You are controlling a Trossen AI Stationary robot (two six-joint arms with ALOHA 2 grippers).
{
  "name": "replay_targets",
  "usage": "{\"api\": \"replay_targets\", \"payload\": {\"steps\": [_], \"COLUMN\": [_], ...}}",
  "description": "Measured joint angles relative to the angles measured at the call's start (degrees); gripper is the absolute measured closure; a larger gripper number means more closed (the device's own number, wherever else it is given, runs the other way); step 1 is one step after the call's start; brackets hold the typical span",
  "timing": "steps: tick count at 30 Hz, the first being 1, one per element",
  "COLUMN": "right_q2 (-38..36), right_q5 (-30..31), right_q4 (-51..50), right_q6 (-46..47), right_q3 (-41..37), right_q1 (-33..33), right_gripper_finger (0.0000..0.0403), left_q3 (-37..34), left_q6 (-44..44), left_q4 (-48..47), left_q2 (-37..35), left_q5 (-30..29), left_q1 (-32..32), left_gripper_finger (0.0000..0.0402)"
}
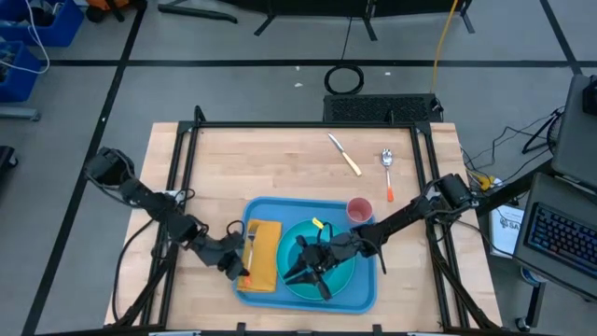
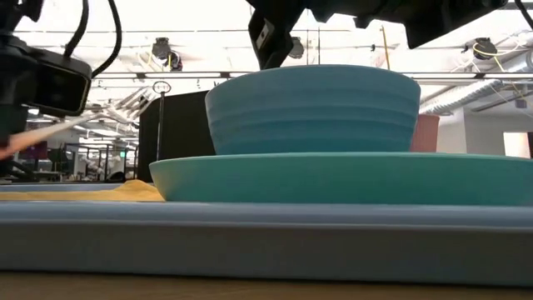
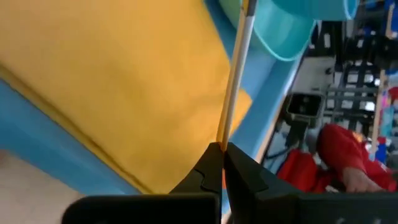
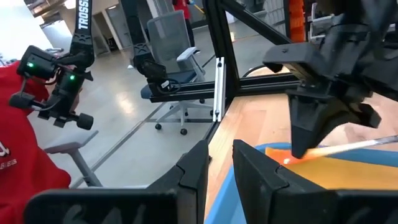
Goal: Set up tray
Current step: Put the orange fork on the top of the yellow table napkin
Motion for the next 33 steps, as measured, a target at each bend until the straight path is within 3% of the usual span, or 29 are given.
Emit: {"api": "replay_targets", "payload": {"steps": [14, 33], "right_q2": [0.0, 0.0], "right_q5": [0.0, 0.02], "right_q4": [-0.02, -0.02], "right_q6": [-0.01, 0.02], "right_q3": [0.0, 0.0], "right_q1": [-0.02, -0.02], "right_gripper_finger": [0.034, 0.0339], "left_q3": [0.07, 0.04], "left_q6": [3.68, 4.29], "left_q4": [-4.69, -7.14], "left_q2": [0.02, 0.02], "left_q5": [7.29, 6.67], "left_q1": [4.51, 5.0], "left_gripper_finger": [0.0398, 0.0398]}}
